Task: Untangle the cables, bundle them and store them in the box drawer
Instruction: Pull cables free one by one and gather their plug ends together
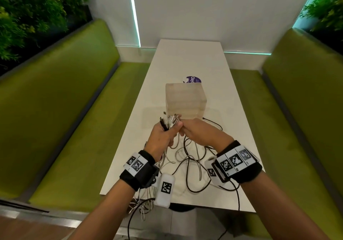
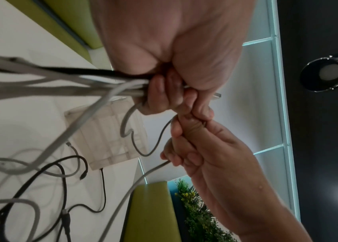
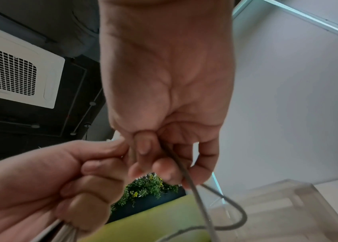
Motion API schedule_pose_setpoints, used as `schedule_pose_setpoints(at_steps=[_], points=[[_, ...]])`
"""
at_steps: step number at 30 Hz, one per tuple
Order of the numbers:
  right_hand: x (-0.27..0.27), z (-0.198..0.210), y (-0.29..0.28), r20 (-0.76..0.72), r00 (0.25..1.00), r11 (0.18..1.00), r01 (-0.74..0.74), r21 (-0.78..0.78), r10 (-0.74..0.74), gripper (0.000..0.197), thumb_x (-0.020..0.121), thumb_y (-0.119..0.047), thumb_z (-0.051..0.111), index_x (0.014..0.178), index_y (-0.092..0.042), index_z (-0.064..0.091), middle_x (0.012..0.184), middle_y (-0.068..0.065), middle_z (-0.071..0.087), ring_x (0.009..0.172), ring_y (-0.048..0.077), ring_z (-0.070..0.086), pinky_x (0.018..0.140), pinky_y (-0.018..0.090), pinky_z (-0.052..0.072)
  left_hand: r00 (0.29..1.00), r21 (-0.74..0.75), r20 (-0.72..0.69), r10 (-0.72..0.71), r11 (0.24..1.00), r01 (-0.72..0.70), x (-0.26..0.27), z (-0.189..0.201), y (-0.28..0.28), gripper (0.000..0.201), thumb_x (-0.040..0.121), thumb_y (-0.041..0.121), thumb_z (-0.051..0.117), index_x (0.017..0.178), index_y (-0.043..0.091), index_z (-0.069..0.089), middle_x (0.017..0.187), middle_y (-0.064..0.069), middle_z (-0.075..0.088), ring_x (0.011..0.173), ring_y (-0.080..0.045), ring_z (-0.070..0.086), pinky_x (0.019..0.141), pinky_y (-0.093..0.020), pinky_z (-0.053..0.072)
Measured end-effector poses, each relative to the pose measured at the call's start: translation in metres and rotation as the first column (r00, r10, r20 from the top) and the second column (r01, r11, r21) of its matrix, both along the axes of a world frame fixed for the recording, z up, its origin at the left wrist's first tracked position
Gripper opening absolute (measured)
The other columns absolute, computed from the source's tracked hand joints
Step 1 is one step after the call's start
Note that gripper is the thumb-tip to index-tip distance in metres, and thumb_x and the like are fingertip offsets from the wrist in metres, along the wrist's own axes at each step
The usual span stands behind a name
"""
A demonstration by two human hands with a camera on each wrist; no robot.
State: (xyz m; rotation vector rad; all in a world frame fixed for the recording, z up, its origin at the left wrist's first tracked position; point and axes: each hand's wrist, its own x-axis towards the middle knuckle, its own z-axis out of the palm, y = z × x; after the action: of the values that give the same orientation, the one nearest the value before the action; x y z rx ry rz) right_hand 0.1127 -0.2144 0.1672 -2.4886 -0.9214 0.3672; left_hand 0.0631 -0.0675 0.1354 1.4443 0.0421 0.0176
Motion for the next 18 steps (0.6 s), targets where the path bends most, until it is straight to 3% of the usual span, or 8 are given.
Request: schedule_pose_setpoints(at_steps=[4, 8, 10, 13, 18], points=[[0.002, 0.002, -0.001, -0.081, 0.996, 0.998, -0.042, 0.036, 0.045, 0.02, 0.097, -0.019, 0.044, 0.091, -0.009, 0.06, 0.085, 0.0, 0.062, 0.08, 0.018, 0.057, 0.076, 0.032, 0.047, 0.996, 0.091, 0.07, 0.047, 0.994, -0.053, 0.001, 0.004, 0.007, 0.017, 0.09, 0.025, 0.064, 0.092, 0.008, 0.067, 0.055, 0.002, 0.052, 0.044, -0.009, 0.03, 0.041, -0.021, 0.028], [0.019, -0.026, -0.016, -0.102, 0.984, 0.989, 0.146, -0.033, -0.149, 0.024, 0.096, -0.031, 0.05, 0.081, -0.014, 0.058, 0.076, -0.003, 0.059, 0.069, 0.013, 0.052, 0.061, 0.026, 0.039, 0.974, 0.056, 0.087, 0.207, 0.976, -0.212, 0.001, 0.018, 0.029, 0.012, 0.092, 0.026, 0.061, 0.085, 0.019, 0.068, 0.051, 0.013, 0.036, 0.046, -0.009, 0.026, 0.044, -0.024, 0.024], [0.032, -0.051, -0.032, -0.124, 0.963, 0.97, 0.23, -0.083, -0.239, 0.023, 0.095, -0.029, 0.049, 0.082, -0.013, 0.059, 0.079, -0.002, 0.061, 0.075, 0.018, 0.057, 0.065, 0.03, 0.043, 0.947, -0.05, 0.087, 0.308, 0.951, -0.305, 0.002, 0.03, 0.046, 0.016, 0.094, 0.023, 0.059, 0.078, 0.022, 0.06, 0.051, 0.014, 0.035, 0.046, -0.007, 0.025, 0.044, -0.024, 0.022], [0.046, -0.082, -0.057, -0.104, 0.928, 0.933, 0.35, -0.082, -0.358, 0.025, 0.094, -0.022, 0.048, 0.071, -0.029, 0.057, 0.081, -0.01, 0.063, 0.085, 0.019, 0.062, 0.082, 0.037, 0.049, 0.898, -0.185, 0.098, 0.428, 0.895, -0.406, -0.001, 0.049, 0.072, 0.019, 0.094, 0.022, 0.058, 0.077, 0.02, 0.05, 0.051, 0.014, 0.033, 0.045, -0.005, 0.023, 0.044, -0.024, 0.02], [0.057, -0.104, -0.076, -0.107, 0.896, 0.901, 0.423, -0.095, -0.432, 0.027, 0.093, -0.014, 0.046, 0.07, -0.021, 0.058, 0.087, -0.006, 0.062, 0.092, 0.02, 0.06, 0.076, 0.031, 0.044, 0.821, -0.229, 0.119, 0.558, 0.82, -0.524, -0.013, 0.067, 0.102, 0.022, 0.093, 0.029, 0.058, 0.075, 0.02, 0.049, 0.048, 0.013, 0.033, 0.045, -0.006, 0.027, 0.044, -0.022, 0.025]])
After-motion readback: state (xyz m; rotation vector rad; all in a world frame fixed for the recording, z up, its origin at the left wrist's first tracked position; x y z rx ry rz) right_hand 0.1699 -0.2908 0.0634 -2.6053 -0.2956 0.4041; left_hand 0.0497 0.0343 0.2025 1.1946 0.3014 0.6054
